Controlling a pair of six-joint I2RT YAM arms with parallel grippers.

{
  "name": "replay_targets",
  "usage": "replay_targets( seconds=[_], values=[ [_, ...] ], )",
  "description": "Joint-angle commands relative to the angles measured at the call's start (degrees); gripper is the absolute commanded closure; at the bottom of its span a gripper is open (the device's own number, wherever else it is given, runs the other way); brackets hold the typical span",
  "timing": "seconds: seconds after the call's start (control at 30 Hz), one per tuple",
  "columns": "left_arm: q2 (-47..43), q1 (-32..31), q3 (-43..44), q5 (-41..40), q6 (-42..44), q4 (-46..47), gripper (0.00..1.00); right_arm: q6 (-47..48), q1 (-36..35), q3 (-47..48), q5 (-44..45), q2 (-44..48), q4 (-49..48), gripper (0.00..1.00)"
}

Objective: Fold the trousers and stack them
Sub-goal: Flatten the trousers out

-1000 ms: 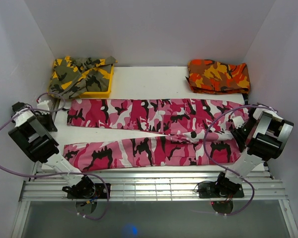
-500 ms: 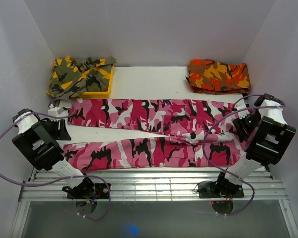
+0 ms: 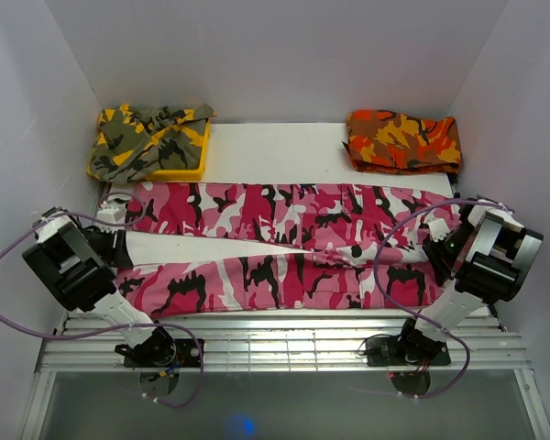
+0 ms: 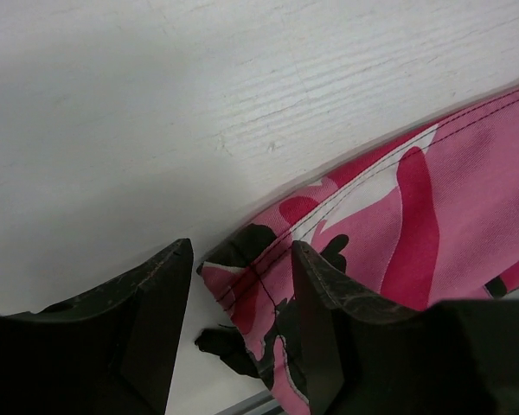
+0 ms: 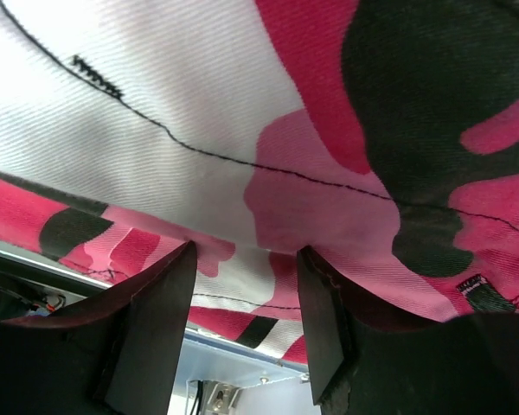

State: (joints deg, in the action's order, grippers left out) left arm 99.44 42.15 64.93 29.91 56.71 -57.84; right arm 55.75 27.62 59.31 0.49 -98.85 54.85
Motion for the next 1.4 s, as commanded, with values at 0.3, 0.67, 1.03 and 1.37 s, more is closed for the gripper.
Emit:
replay_targets(
  seconds=[0.3,0.67,1.03,1.37],
  values=[
    [5.15,-0.23,2.37,-4.34,2.19,4.14,0.96,-0.81,0.25,-2.44,4.34,-3.02,-4.66,0.44],
    [16.13,0.3,21.38,-6.97,-7.92,7.48,1.0,2.26,-0.02,-4.73,4.96,-0.03,-3.18,0.45],
    [4.63,-0.05,21.28,2.51,-6.44,1.28,0.39,2.18,-0.37,19.06,-20.32,1.56,16.66,0.4],
    [9.02,-4.61,32.81,15.87,-25.56,6.15,0.42,-18.71,-2.13,39.57,-22.47,-8.45,1.53,0.45]
  ],
)
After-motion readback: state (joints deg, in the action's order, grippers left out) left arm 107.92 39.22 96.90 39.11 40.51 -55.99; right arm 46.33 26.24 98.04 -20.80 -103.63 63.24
